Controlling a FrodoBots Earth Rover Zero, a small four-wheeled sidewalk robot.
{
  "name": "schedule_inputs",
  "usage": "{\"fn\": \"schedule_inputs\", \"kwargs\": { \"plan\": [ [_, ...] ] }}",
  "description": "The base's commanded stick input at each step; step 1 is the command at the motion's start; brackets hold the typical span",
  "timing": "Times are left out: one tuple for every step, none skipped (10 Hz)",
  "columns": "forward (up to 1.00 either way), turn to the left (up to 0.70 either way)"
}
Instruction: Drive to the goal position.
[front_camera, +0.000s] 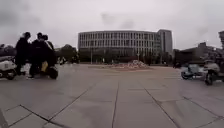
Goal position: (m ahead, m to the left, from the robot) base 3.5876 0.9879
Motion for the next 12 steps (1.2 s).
{"fn": "schedule_inputs", "kwargs": {
  "plan": [
    [0.58, 0.01],
    [0.57, 0.01],
    [0.54, 0.01],
    [0.54, 0.01],
    [0.54, 0.01],
    [0.54, 0.01],
    [0.54, 0.01],
    [0.54, 0.01],
    [0.54, 0.01],
    [0.54, 0.01],
    [0.54, 0.01],
    [0.55, 0.01]
  ]
}}
